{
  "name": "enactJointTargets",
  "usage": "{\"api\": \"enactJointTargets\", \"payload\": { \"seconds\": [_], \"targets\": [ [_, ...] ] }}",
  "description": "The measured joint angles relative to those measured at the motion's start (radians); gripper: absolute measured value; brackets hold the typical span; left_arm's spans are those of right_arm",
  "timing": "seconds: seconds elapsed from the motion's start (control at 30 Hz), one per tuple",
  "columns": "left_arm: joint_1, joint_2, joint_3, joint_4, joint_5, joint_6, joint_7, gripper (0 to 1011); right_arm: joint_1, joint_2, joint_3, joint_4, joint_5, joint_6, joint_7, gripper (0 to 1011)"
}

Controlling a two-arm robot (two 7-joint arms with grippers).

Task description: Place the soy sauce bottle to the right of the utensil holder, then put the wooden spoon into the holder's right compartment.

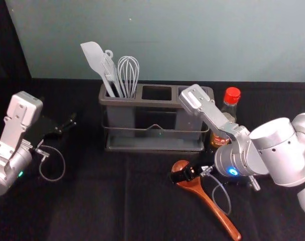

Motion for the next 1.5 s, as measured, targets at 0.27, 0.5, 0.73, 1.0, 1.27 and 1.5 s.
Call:
{"api": "enactJointTargets", "payload": {
  "seconds": [0.27, 0.5, 0.73, 1.0, 1.27, 1.5],
  "targets": [
    [0.0, 0.0, 0.0, 0.0, 0.0, 0.0, 0.0, 1005, 0.005, -0.023, 0.002, 0.036, -0.017, 0.005, 0.01, 1002],
    [0.0, 0.0, 0.0, 0.0, 0.0, 0.0, 0.0, 1005, 0.005, -0.035, 0.005, 0.051, -0.034, 0.005, 0.015, 1002],
    [0.0, 0.0, 0.0, 0.0, 0.0, 0.0, 0.0, 1005, 0.001, -0.046, 0.011, 0.058, -0.048, 0.005, 0.022, 1003],
    [0.0, 0.0, 0.0, 0.0, 0.0, 0.0, 0.0, 1005, -0.003, -0.058, 0.013, 0.063, -0.073, 0.011, 0.022, 1003],
    [0.0, 0.0, 0.0, 0.0, 0.0, 0.0, 0.0, 1005, -0.002, -0.057, 0.012, 0.063, -0.074, 0.012, 0.021, 1003],
    [0.0, 0.0, 0.0, 0.0, 0.0, 0.0, 0.0, 1005, -0.003, -0.056, 0.012, 0.063, -0.072, 0.012, 0.021, 1002]
  ]
}}
